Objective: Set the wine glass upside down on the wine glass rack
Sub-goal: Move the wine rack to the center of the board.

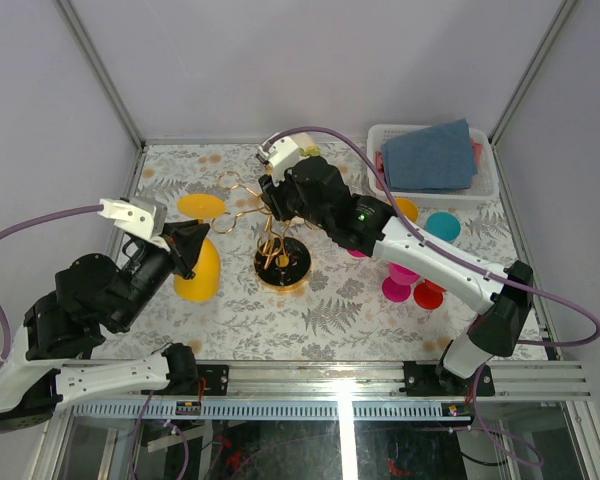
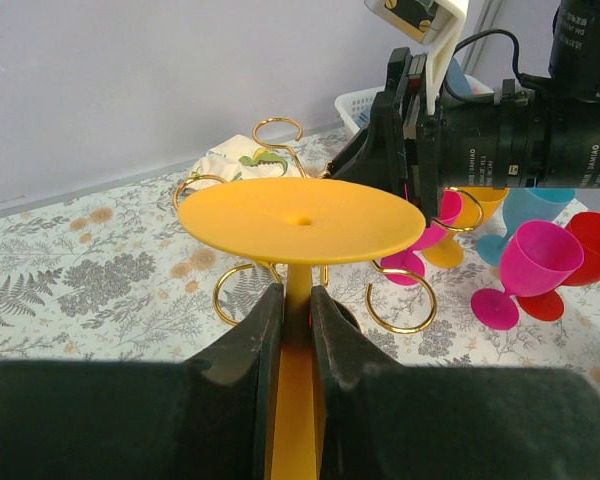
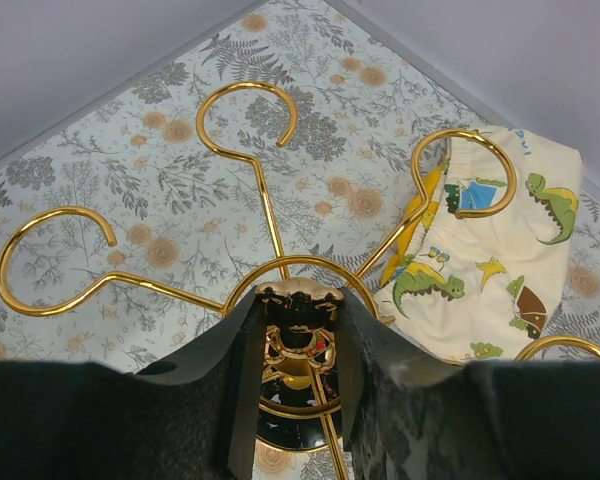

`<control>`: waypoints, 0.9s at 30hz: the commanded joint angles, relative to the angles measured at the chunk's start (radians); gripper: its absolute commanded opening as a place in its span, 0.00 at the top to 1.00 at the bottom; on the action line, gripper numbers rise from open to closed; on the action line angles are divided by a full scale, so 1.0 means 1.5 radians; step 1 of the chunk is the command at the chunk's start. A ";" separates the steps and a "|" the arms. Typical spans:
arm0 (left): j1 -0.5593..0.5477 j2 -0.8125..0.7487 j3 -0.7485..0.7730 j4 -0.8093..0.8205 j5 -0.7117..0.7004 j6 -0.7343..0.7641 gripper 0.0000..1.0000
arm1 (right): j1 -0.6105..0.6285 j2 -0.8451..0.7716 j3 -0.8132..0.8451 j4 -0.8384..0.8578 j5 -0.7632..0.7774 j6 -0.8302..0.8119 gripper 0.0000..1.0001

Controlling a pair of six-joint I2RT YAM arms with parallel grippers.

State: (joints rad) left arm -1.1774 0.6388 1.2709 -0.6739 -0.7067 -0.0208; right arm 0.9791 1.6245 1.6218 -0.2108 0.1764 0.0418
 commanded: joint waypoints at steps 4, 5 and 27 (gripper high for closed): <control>0.001 -0.007 -0.007 0.030 -0.004 -0.006 1.00 | -0.009 -0.015 0.015 0.087 0.064 -0.058 1.00; 0.001 -0.006 -0.006 0.030 -0.005 -0.006 1.00 | -0.015 -0.014 0.016 0.089 0.065 -0.061 1.00; 0.001 -0.072 -0.266 0.324 0.045 0.060 1.00 | -0.146 0.022 0.071 0.076 -0.023 -0.106 1.00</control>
State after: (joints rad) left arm -1.1774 0.5823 0.9779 -0.4644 -0.6849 0.0116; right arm 0.7715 1.6791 1.6691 -0.1772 0.1963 -0.0803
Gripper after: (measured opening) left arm 0.114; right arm 0.341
